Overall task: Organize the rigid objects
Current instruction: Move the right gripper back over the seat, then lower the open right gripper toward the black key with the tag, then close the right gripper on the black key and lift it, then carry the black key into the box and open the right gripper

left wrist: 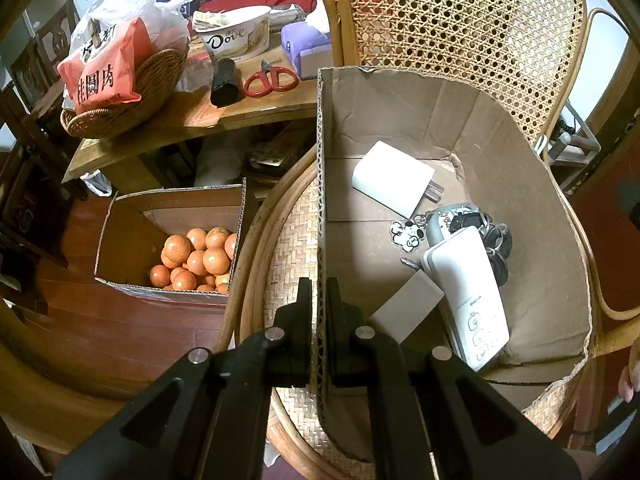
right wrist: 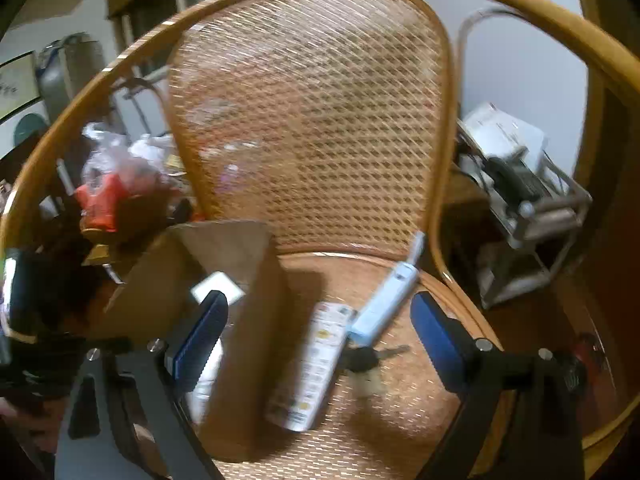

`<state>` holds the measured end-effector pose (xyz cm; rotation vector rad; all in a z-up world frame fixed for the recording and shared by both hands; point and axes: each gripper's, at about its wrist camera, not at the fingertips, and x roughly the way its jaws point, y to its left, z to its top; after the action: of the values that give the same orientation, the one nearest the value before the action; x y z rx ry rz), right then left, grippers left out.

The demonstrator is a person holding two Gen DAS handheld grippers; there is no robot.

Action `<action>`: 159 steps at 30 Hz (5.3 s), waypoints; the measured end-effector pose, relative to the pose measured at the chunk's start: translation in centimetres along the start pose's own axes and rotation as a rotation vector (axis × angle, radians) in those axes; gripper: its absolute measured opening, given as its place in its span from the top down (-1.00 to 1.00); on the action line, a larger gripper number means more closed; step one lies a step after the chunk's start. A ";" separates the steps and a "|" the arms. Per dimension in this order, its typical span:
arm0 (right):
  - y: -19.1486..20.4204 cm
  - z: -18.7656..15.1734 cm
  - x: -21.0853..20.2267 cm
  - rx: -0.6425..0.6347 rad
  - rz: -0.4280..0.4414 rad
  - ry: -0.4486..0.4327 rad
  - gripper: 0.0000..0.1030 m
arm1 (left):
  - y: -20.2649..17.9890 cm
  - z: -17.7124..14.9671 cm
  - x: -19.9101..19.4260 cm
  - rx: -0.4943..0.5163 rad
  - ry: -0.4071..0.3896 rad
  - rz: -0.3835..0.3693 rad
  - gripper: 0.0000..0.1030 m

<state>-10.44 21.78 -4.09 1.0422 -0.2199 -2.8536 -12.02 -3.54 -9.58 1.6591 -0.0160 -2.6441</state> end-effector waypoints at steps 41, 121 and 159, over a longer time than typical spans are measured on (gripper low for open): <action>-6.3 -4.1 8.9 0.162 -0.089 0.345 -0.90 | 0.3 0.2 0.0 -0.005 0.002 -0.005 0.87; 4.7 0.6 -1.9 0.073 0.344 0.014 0.07 | 0.3 0.0 -0.1 0.003 0.002 -0.008 0.86; -3.8 -0.5 3.4 0.179 0.076 0.144 -0.66 | 0.5 0.1 -0.2 -0.002 0.001 -0.015 0.86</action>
<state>-12.84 25.05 -7.25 1.2372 -0.4987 -2.7159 -12.02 -4.01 -9.32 1.6664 -0.0015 -2.6536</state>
